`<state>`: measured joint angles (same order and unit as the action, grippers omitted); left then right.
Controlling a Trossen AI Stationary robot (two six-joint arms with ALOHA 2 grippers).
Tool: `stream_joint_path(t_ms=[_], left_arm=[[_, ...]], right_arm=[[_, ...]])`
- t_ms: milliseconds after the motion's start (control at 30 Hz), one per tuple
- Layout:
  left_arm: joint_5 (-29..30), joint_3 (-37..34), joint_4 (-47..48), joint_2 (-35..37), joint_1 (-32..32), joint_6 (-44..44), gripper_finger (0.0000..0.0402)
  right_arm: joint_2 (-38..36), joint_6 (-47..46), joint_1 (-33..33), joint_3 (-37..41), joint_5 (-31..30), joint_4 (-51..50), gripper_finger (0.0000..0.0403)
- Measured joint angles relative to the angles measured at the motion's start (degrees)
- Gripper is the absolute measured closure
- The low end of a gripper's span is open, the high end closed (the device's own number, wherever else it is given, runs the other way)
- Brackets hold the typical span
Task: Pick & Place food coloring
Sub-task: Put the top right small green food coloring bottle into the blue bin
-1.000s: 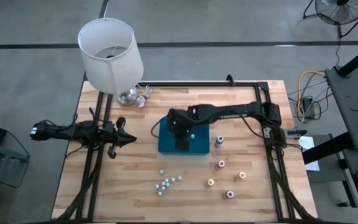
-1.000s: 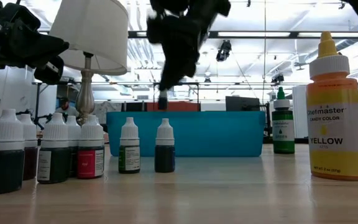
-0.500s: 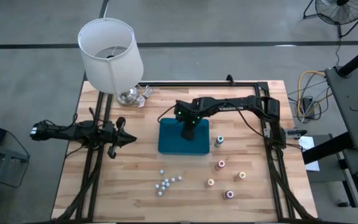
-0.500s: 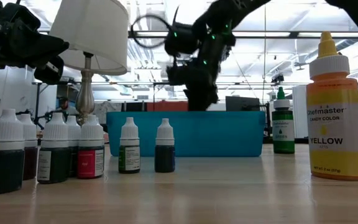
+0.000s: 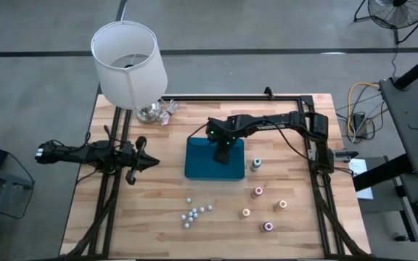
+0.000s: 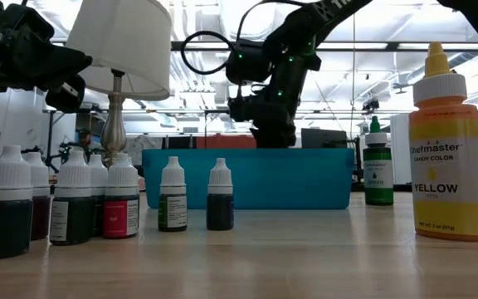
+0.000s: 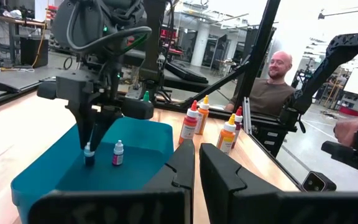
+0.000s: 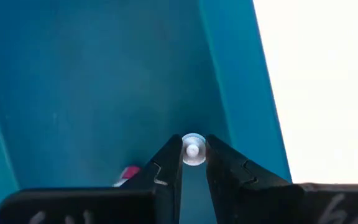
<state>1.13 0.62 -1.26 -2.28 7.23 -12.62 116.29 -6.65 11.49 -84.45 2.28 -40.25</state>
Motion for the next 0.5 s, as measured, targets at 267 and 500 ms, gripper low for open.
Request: stream_joint_path(t_ms=[267,500], left_arm=[[0.01,0.00,0.00,0.00,-0.01,0.00,0.0402],[0.01,0.00,0.00,0.00,-0.01,-0.01,0.0402]], right_arm=[[-0.22,-0.22,-0.02,-0.04,0.09,0.34,0.0356],[-1.23,-0.81,-0.11,-0.09,-0.76,1.02,0.0356]])
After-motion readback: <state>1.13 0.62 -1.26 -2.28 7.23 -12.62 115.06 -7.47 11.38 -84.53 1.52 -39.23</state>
